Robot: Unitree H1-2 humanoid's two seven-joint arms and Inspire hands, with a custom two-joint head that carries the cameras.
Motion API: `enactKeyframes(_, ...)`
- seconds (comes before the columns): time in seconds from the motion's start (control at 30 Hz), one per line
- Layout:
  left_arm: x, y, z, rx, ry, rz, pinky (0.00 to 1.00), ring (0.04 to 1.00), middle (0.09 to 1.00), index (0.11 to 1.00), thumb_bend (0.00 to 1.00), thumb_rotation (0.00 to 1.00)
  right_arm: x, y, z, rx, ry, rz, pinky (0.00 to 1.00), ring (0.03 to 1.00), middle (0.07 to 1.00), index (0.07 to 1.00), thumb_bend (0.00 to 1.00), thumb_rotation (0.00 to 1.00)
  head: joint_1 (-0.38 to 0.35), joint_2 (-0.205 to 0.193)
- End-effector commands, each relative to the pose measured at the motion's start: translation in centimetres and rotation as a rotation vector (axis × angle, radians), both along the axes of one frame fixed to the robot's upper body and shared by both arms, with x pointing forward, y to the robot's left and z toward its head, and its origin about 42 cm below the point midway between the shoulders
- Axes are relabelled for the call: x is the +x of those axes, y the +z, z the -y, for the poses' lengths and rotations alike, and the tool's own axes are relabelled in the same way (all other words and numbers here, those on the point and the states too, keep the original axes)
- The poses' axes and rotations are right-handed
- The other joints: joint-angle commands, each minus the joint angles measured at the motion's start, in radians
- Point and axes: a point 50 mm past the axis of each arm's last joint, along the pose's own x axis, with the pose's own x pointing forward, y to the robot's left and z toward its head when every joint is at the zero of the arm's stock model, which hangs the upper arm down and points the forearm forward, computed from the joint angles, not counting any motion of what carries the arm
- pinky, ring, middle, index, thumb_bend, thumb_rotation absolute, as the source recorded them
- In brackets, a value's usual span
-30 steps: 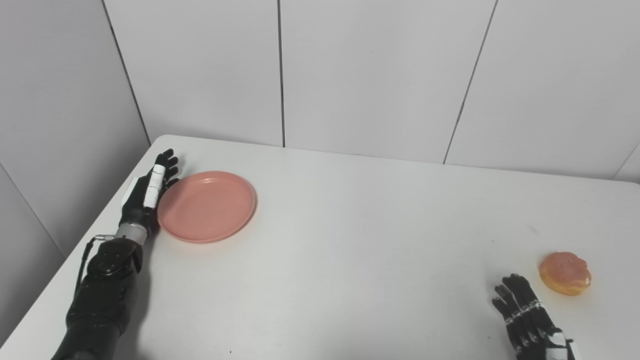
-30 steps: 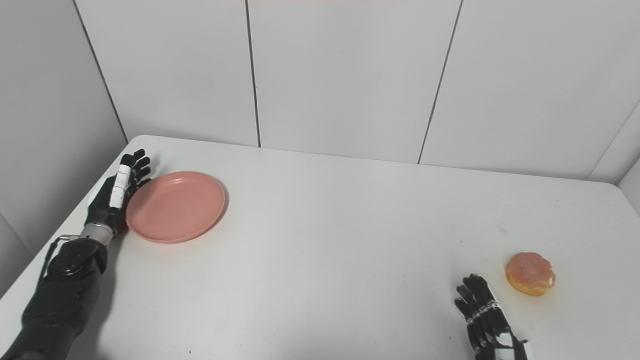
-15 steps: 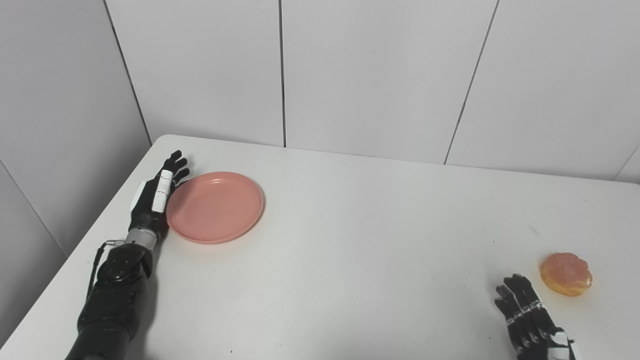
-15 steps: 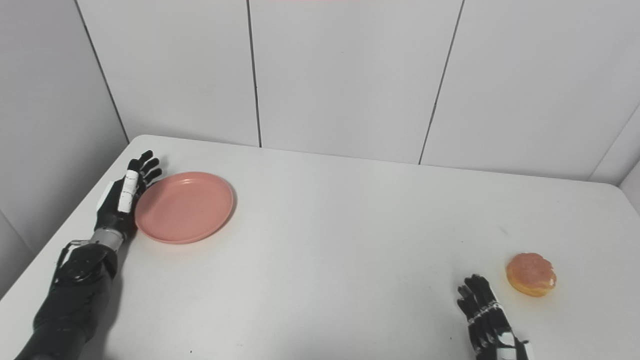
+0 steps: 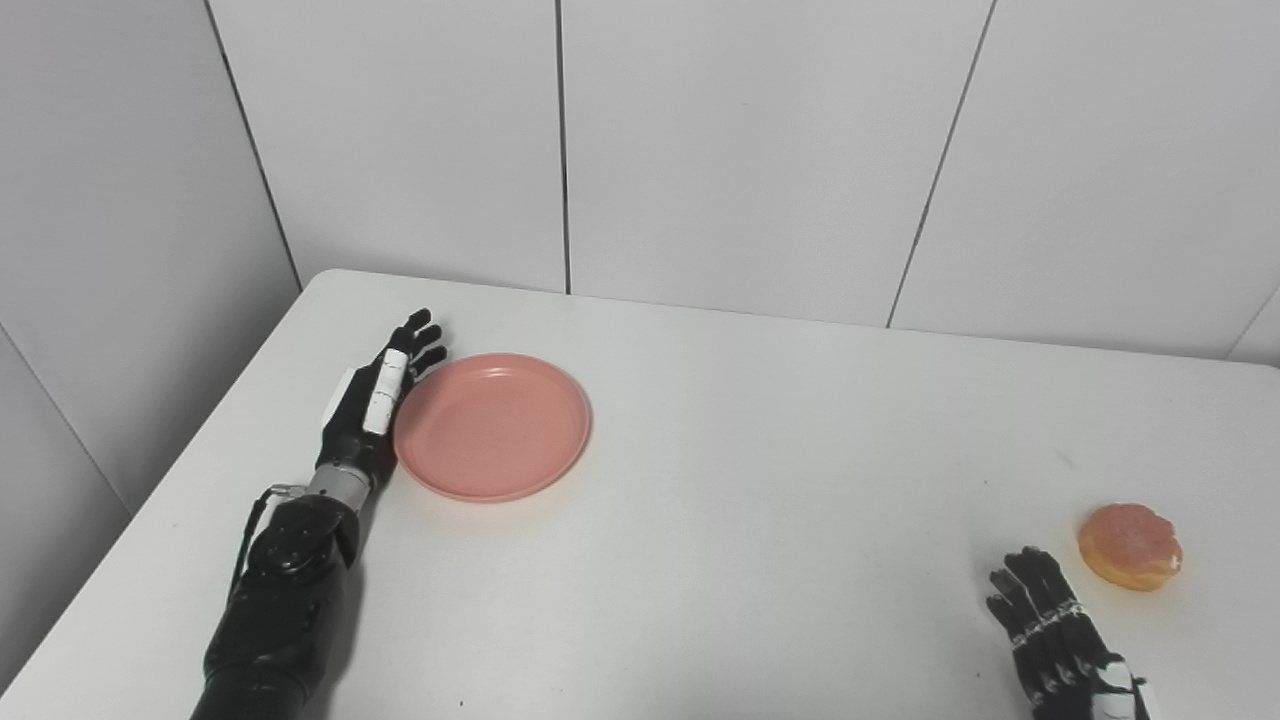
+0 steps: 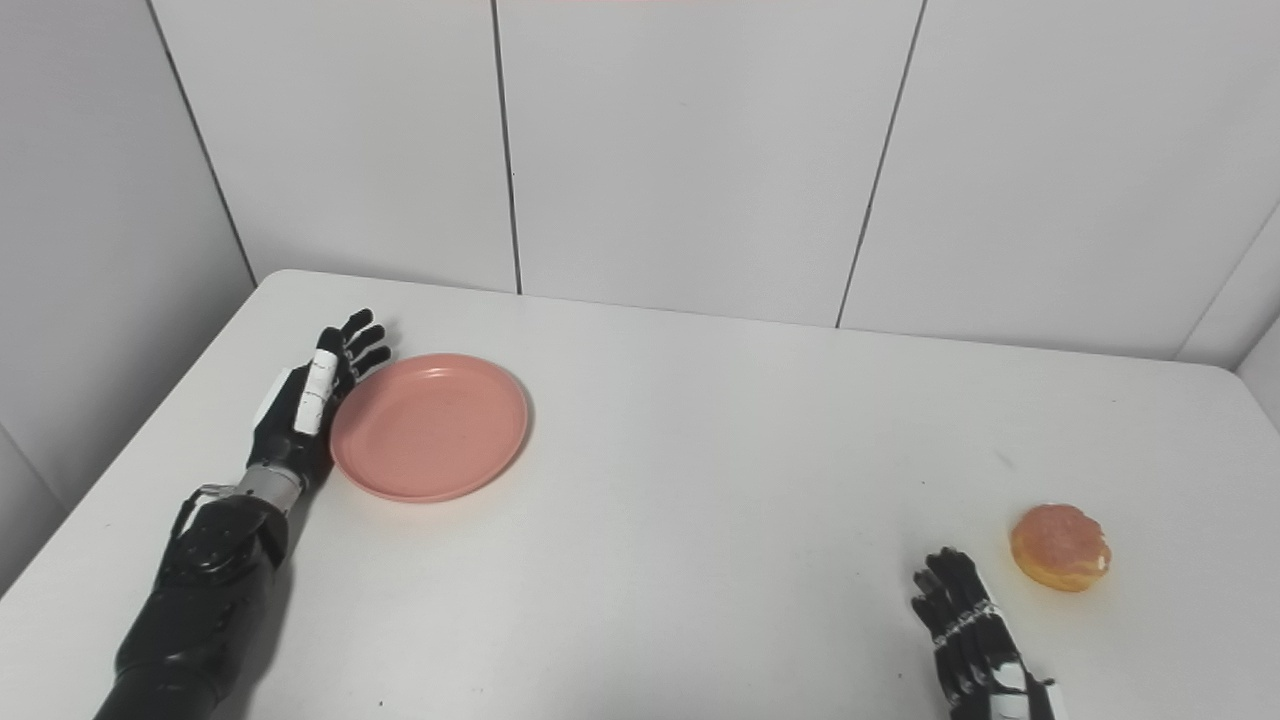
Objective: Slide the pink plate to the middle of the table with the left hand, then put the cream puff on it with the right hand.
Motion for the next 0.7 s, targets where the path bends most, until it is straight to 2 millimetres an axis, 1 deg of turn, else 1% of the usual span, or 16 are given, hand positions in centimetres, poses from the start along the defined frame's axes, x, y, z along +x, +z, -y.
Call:
enactKeyframes(0.0, 0.7, 1.4, 1.1, 0.005, -0.035, 0.038, 0.85, 0.9, 0.923, 0.897, 0.97, 0.95, -0.5, -3.8, -0.2, 0.007, -0.014, -0.177, 0.95, 0.926, 0.922, 0.898, 0.82, 0.94, 0.001, 0.001)
enactKeyframes(0.13, 0.7, 1.3, 2.4, -0.005, -0.05, 0.036, 0.84, 0.894, 0.915, 0.894, 0.95, 0.95, -0.5, -3.7, -0.2, 0.008, -0.013, -0.176, 0.95, 0.929, 0.926, 0.899, 0.83, 0.94, 0.0, 0.003)
enactKeyframes(0.37, 0.7, 1.4, 4.1, -0.015, -0.074, 0.025, 0.85, 0.907, 0.92, 0.891, 0.96, 0.95, -0.6, -3.7, -0.3, 0.007, -0.014, -0.178, 0.94, 0.924, 0.92, 0.894, 0.84, 0.93, -0.004, 0.004)
enactKeyframes(0.6, 0.9, 1.2, 5.9, -0.012, -0.099, 0.017, 0.83, 0.9, 0.915, 0.889, 0.96, 0.96, -0.5, -3.7, -0.4, 0.006, -0.017, -0.175, 0.94, 0.925, 0.922, 0.897, 0.83, 0.93, -0.006, 0.004)
enactKeyframes(0.67, 0.9, 1.1, 6.4, -0.014, -0.105, 0.012, 0.84, 0.905, 0.916, 0.89, 0.94, 0.96, -0.6, -3.6, -0.5, 0.007, -0.015, -0.175, 0.94, 0.926, 0.923, 0.897, 0.83, 0.93, -0.01, 0.004)
